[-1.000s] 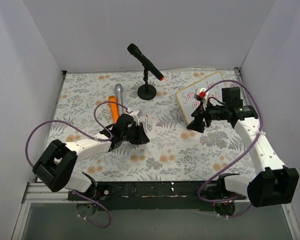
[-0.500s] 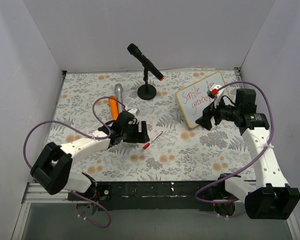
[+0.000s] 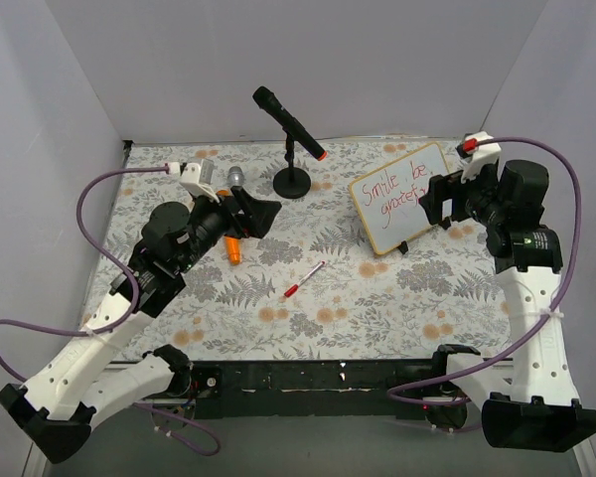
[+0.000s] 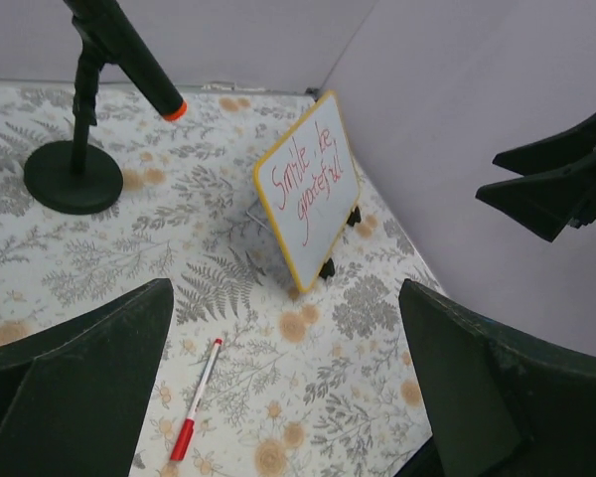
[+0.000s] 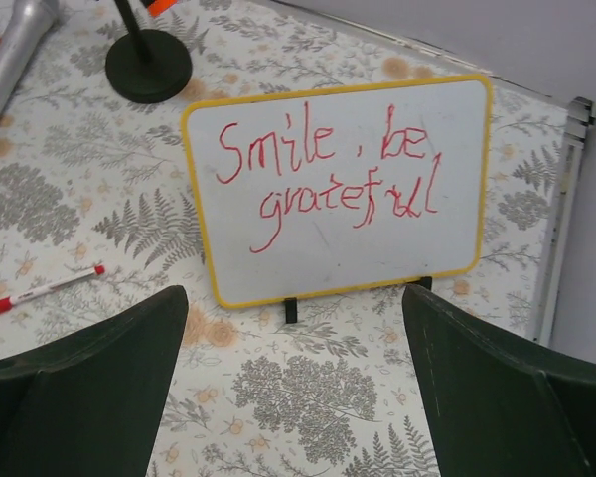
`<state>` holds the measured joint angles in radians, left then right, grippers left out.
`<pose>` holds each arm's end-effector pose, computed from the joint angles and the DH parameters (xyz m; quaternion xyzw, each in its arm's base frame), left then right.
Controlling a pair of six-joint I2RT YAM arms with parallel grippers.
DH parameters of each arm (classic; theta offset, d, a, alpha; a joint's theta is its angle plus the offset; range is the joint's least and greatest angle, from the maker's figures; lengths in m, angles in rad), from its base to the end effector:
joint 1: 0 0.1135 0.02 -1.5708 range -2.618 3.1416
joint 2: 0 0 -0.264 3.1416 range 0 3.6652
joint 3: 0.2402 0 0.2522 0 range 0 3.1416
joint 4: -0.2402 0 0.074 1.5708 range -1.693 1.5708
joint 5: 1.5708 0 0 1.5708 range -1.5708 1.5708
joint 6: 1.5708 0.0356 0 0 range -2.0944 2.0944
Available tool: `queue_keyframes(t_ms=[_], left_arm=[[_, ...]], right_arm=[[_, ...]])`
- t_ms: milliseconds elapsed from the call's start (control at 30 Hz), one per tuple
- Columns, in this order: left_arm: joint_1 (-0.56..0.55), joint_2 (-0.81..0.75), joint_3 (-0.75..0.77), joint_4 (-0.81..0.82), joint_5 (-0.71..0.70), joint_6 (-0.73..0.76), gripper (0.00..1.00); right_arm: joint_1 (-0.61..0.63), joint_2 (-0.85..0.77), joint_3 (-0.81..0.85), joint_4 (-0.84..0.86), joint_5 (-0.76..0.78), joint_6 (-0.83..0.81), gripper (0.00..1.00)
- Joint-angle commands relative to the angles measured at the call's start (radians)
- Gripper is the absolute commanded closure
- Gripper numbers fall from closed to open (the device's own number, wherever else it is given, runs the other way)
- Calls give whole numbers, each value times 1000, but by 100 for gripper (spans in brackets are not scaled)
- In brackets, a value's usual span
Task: Write a sentence on the whiteboard
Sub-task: Reset both arms
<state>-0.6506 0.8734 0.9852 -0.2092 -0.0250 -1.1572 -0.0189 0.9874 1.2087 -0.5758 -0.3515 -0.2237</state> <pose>0.1567 -0.1182 0.3922 -0.1937 0.7149 -0.5221 0.4228 0.2013 0.0085 0.4088 -0.1820 0.7936 0.0744 0.5758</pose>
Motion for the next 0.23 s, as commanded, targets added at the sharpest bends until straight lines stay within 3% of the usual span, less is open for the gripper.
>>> queue_keyframes(t_ms=[0, 200], left_arm=[[5, 6, 56, -71, -78, 45, 2], [5, 3, 40, -81, -76, 27, 2]], right_arm=[[-3, -18, 54, 65, 143, 57, 4], [-3, -21, 14, 115, 103, 0, 6]])
